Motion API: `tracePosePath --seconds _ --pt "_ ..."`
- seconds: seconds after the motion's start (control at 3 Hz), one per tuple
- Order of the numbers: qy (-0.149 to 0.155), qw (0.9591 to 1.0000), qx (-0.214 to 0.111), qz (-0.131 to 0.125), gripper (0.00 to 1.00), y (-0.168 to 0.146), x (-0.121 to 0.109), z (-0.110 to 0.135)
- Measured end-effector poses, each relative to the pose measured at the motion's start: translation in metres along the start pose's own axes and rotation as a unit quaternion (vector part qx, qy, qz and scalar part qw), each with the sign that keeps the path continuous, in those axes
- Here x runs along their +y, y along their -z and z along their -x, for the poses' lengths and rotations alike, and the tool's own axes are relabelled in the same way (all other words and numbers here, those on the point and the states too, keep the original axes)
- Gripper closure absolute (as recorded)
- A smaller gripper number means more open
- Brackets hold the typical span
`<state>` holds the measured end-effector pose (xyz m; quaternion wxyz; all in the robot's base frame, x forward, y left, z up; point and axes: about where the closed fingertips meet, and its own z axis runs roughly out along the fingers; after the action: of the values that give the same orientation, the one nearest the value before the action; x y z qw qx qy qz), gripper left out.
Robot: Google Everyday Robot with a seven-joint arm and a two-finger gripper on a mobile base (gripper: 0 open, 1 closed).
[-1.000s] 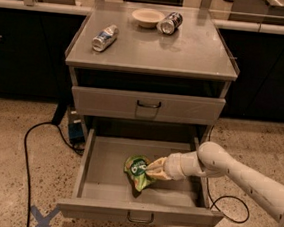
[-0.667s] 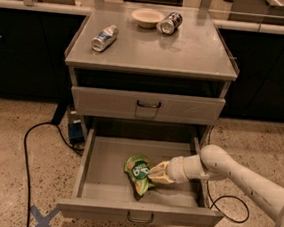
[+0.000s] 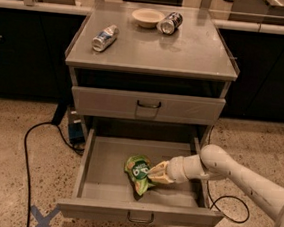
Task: Place green rice chip bag into middle drawer
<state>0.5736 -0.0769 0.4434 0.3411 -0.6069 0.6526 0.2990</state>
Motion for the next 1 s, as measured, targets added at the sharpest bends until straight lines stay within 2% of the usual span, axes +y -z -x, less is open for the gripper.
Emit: tracePosePath --seconds 0.67,1.0 --pt "0.0 1.0 0.0 0.0 0.13 -0.0001 0.0 0.0" --pt "0.0 1.0 0.0 0.0 0.0 -0.0001 0.0001 0.0"
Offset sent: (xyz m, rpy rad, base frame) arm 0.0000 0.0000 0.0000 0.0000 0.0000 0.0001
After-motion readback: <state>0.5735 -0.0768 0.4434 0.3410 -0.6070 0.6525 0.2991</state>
